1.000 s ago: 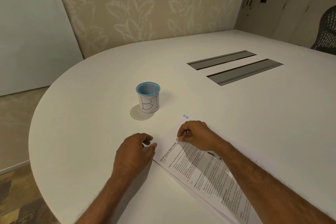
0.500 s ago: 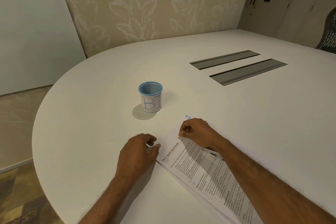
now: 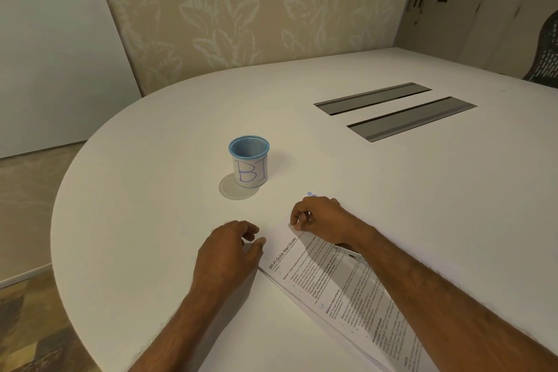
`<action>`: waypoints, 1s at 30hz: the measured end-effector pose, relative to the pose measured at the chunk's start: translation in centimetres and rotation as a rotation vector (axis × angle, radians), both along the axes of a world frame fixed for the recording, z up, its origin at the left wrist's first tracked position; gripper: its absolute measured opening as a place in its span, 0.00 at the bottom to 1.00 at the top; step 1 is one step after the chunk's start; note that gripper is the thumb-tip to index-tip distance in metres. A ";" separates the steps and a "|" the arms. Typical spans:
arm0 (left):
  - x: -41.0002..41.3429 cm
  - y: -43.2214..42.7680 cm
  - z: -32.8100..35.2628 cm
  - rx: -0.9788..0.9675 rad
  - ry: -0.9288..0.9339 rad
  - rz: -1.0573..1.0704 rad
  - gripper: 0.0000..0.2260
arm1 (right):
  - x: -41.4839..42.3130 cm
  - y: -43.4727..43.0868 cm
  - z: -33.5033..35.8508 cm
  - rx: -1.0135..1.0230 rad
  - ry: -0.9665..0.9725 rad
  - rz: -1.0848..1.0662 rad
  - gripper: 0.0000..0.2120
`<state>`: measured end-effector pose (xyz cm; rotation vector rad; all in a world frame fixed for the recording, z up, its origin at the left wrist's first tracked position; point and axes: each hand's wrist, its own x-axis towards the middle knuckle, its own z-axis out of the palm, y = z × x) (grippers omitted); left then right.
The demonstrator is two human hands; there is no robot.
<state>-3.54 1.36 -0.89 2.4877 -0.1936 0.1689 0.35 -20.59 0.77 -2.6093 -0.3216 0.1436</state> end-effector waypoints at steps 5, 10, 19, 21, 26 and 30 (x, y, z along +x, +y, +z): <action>0.0 0.0 0.0 -0.013 0.007 0.004 0.11 | 0.4 0.1 0.2 -0.068 0.030 0.037 0.05; 0.0 -0.1 -0.1 -0.006 0.024 0.008 0.12 | 0.7 0.0 0.4 -0.128 0.079 0.089 0.07; -0.3 -0.2 0.1 -0.017 0.026 0.014 0.12 | 1.3 1.2 0.9 -0.345 0.163 0.183 0.12; -0.3 -0.3 0.2 -0.018 0.028 0.012 0.12 | 1.2 1.4 0.8 -0.412 0.141 0.192 0.08; -0.4 -0.2 0.3 -0.016 0.033 0.015 0.13 | 0.4 0.8 0.6 -0.267 0.115 0.146 0.09; -0.5 -0.1 0.5 -0.010 0.030 0.015 0.12 | 0.1 -0.2 1.1 -0.013 0.061 0.046 0.06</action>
